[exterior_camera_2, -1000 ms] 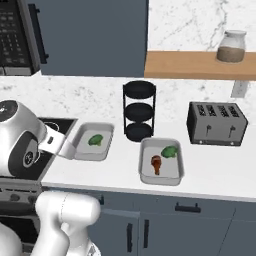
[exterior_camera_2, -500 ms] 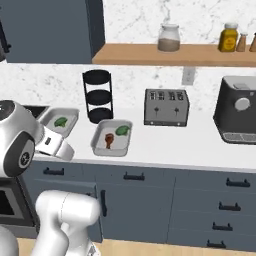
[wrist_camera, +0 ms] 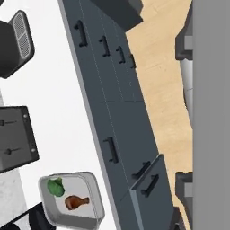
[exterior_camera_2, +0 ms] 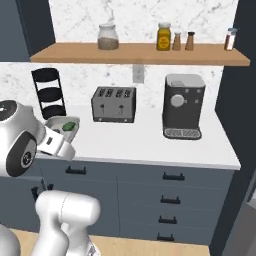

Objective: Place one broccoli and one chicken drumstick in each tupperware on the nearby counter, to pack two identical lunches.

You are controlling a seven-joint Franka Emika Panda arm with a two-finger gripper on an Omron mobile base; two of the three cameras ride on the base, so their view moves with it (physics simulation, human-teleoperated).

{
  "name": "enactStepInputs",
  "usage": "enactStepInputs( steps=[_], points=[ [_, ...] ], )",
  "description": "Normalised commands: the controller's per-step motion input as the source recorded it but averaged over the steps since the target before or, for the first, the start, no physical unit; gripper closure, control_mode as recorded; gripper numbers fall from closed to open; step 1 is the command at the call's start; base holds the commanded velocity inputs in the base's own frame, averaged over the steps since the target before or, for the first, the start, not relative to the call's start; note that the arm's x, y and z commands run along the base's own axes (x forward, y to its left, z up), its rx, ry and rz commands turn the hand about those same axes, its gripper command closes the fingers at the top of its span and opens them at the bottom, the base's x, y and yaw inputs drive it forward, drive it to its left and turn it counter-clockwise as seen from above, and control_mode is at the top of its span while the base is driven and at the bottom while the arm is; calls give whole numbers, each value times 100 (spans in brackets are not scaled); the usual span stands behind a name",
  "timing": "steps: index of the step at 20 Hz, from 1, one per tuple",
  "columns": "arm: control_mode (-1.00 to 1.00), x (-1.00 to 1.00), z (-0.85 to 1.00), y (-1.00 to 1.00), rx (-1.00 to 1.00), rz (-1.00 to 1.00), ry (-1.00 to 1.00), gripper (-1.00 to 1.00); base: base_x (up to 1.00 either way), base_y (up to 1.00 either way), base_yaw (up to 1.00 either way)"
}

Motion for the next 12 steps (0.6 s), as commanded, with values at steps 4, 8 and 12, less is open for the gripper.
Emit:
enactStepInputs(
  steps=[4,8,12],
  points=[
    [100,0,0,0,0,0,0,-100,-58,-100,0],
    [100,0,0,0,0,0,0,-100,-23,-100,0],
    [100,0,0,0,0,0,0,-100,-1,-100,0]
  ],
)
